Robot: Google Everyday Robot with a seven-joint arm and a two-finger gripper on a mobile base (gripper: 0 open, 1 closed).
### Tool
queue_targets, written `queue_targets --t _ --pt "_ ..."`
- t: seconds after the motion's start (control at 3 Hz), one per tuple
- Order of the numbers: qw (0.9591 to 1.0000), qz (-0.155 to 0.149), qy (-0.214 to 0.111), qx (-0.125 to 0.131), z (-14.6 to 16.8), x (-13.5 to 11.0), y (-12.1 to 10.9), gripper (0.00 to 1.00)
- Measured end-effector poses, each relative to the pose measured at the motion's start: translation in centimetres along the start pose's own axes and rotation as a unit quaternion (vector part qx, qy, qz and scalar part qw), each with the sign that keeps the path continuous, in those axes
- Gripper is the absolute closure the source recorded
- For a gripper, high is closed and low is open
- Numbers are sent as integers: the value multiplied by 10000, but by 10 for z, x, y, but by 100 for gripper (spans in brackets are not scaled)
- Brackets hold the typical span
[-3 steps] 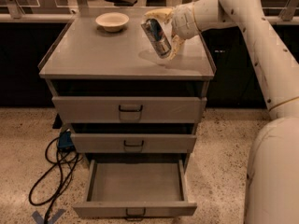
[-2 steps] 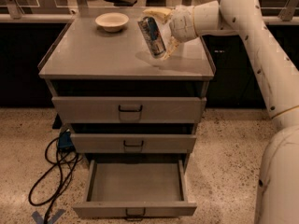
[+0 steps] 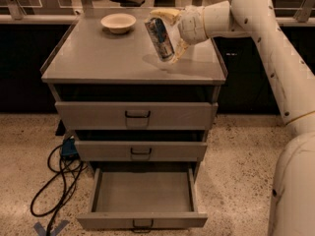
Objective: Pick redbull can from bottom drawer and place on counter
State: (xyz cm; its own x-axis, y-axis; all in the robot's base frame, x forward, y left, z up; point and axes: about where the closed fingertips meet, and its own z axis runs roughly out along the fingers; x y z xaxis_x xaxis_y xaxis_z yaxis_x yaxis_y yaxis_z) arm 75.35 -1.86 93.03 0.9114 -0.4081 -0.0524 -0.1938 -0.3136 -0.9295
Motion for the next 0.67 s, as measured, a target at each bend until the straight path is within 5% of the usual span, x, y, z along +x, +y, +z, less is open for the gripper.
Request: queue_targets --t 0.67 --pt "10000 0 -1 0 0 0 0 34"
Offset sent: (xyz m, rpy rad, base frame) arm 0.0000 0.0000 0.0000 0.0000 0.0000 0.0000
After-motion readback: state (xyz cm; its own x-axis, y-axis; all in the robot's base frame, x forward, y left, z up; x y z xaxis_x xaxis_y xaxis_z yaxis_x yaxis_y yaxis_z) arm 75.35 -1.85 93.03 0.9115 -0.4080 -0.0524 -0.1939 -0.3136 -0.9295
